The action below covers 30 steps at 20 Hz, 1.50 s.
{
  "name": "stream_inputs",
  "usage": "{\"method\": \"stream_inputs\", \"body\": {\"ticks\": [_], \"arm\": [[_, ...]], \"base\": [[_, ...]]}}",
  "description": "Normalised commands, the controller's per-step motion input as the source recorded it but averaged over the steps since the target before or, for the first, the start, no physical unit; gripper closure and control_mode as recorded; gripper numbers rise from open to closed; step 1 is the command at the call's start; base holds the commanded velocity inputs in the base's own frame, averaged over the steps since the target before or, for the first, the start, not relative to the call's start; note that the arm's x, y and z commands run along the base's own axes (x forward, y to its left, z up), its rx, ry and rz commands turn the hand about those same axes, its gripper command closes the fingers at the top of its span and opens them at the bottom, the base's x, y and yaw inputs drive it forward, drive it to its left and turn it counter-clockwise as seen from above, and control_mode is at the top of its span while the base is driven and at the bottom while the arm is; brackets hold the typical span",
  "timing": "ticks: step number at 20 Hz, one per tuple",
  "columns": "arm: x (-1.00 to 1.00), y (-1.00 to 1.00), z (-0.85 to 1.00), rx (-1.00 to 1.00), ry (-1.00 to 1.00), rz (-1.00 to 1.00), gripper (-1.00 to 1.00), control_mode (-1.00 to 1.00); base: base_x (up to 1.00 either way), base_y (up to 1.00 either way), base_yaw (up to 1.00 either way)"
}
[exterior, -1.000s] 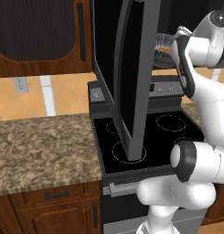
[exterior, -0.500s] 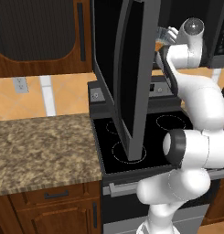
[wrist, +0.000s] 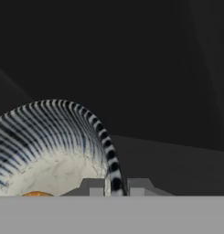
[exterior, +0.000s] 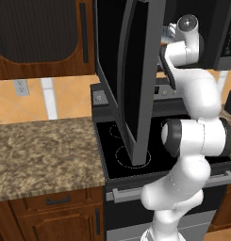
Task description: Open the microwave, place the bowl with waffle inside the microwave, then close the microwave door and turn it on.
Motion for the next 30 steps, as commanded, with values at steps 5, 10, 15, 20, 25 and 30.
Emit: {"method": "stream_inputs", "body": {"ticks": [5,10,15,20,25,30], "arm": [[0.25,0.22,0.02,0.00,0.00,-0.11,1.00,-1.00],[0.02,0.41,0.00,0.00,0.06,0.07,-1.00,-1.00],[0.09,0.06,0.00,0.00,0.07,0.05,-1.00,-1.00],[-0.47,0.00,0.00,0.00,-0.02,0.10,-1.00,-1.00],[-1.00,0.00,-0.01,0.00,0.00,0.17,-1.00,-1.00],[-1.00,0.00,-0.26,0.00,0.03,0.18,-1.00,-1.00]], "base": [[0.00,0.00,0.00],[0.00,0.00,0.00],[0.00,0.00,0.00],[0.00,0.00,0.00],[0.00,0.00,0.00],[0.00,0.00,0.00]]}}
